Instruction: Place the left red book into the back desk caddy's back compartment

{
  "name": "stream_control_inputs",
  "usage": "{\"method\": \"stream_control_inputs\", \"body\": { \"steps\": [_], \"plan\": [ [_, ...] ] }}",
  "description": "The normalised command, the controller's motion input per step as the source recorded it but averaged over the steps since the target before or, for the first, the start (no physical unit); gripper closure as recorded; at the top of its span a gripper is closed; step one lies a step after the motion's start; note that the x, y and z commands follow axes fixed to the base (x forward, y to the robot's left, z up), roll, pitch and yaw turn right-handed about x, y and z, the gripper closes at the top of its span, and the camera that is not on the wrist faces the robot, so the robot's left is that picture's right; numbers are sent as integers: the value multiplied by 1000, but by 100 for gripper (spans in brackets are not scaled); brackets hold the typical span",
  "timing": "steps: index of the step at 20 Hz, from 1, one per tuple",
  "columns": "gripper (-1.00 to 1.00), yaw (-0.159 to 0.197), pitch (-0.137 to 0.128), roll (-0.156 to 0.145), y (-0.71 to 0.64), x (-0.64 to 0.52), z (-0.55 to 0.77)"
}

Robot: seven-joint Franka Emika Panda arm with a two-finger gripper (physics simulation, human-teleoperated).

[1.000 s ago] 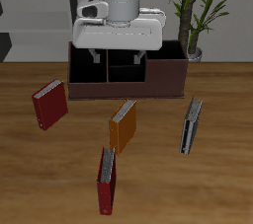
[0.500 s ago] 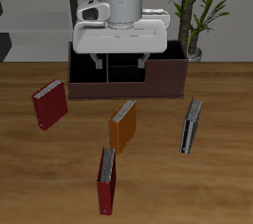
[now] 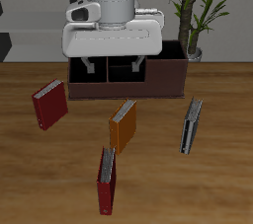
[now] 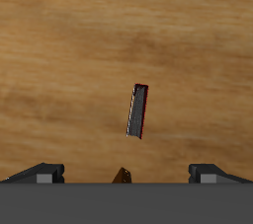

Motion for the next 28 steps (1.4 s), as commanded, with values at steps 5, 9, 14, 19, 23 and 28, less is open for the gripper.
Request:
{"method": "stream_control_inputs", "body": {
  "steps": [5,9,14,19,23,28],
  "plan": [
    [-100,-32,9,1,-250,285,133],
    [-100,-4,-3,20,-65,187,59],
    [-100,-33,-18,-24,-128,320,-23],
    [-100,-5,-6,12,15,173,-149],
    [-100,-37,-7,-12,-87,233,-142],
    [-100,-14,6,1,-16,125,-120]
  ]
}}
